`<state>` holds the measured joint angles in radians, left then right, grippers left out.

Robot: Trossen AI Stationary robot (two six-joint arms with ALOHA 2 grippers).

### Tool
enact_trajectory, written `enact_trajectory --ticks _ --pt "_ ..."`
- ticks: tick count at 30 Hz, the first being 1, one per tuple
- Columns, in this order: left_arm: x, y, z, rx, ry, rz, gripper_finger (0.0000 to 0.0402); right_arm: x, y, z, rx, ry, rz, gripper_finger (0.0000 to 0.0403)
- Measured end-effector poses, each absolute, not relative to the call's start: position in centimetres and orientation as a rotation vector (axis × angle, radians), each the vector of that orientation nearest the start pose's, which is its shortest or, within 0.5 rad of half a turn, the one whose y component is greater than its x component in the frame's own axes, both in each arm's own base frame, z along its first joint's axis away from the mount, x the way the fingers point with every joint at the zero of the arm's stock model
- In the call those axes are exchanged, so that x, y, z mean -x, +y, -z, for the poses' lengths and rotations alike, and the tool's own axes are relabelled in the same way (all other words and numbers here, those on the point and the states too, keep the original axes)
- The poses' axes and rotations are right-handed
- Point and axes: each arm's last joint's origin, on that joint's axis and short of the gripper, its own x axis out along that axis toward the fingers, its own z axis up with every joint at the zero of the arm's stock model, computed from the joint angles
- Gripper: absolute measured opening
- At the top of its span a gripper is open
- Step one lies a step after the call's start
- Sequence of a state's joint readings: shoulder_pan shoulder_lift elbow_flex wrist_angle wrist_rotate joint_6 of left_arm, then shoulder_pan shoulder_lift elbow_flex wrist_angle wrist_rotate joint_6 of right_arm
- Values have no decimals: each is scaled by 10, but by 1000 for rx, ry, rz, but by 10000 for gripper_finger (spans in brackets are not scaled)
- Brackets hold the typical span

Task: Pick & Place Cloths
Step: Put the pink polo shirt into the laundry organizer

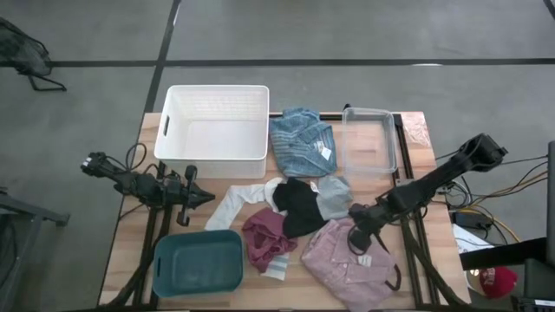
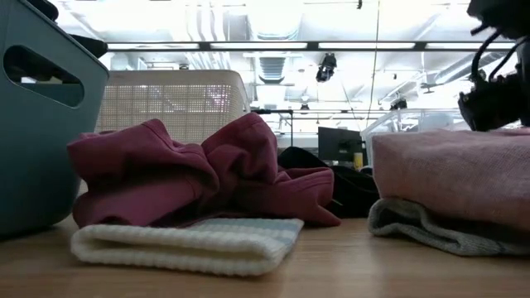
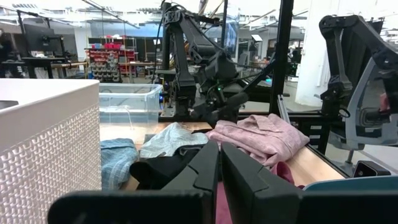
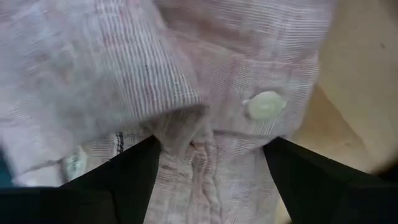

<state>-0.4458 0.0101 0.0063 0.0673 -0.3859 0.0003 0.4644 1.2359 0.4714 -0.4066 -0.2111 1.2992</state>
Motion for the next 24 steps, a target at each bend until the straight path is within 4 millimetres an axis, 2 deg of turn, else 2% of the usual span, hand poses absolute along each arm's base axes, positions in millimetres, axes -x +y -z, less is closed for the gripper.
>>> enact_trajectory --ticks 5,9,12,16,20,24 --pt "-91 -31 -171 25 -58 60 26 -168 91 -129 -917 1396 272 243" --pt "-91 -31 -171 25 -58 59 26 -170 91 -130 -913 1385 278 195" --pt "-91 -31 -171 25 -58 59 26 -172 92 -131 -910 1370 281 136" --pt "-91 -31 -171 25 -58 59 26 -173 93 -133 -919 1360 280 37" --pt "-91 -31 -171 25 -58 59 26 -177 95 -137 -943 1348 290 25" --pt "-91 -31 -171 25 -58 59 26 -186 99 -152 -974 1299 256 22"
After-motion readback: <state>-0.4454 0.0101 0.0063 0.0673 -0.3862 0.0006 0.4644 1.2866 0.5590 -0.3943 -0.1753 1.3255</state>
